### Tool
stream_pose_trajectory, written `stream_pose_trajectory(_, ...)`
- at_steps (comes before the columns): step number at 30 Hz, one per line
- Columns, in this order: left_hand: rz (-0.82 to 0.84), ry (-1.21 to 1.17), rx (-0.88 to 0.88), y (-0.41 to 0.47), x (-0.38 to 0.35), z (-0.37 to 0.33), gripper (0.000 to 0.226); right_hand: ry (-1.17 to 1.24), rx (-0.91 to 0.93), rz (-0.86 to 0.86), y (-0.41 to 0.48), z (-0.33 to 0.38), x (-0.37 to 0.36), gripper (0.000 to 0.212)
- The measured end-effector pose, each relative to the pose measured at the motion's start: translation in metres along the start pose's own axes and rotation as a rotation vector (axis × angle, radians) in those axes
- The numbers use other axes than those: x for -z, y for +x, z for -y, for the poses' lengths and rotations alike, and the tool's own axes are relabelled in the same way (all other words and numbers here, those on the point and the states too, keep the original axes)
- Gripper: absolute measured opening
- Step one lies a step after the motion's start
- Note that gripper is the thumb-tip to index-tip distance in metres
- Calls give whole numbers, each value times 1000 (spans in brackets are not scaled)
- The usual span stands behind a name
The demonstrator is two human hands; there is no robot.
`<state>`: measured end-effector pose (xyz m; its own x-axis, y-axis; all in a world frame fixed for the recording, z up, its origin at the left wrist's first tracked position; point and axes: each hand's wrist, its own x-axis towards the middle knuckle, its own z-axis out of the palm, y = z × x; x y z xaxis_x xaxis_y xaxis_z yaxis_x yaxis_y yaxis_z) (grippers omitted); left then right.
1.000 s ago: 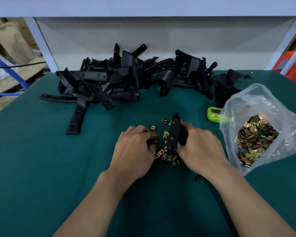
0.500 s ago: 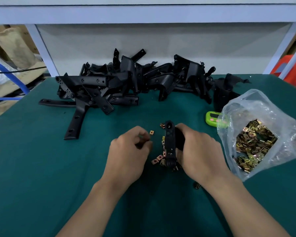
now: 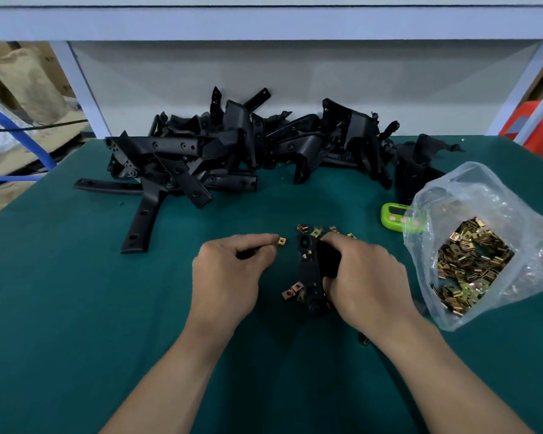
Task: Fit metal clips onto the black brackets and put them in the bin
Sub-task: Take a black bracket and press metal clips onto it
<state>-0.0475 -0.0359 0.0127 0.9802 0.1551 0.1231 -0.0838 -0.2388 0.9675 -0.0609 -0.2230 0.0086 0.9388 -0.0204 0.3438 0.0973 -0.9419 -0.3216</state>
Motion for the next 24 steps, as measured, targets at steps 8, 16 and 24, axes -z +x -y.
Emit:
stream_pose_trajectory(8,126,-339,151,-2,-3,-5,24,69,-29,-5,3,-1,-3,43)
stream_pose_trajectory(16,227,-369,165,-5,-9,-3,14,60,-17,22,3,0,-2,40)
stream_pose_trajectory(24,167,-442,238,-5,-9,-2,16,42,-42,34,1,-1,3,48)
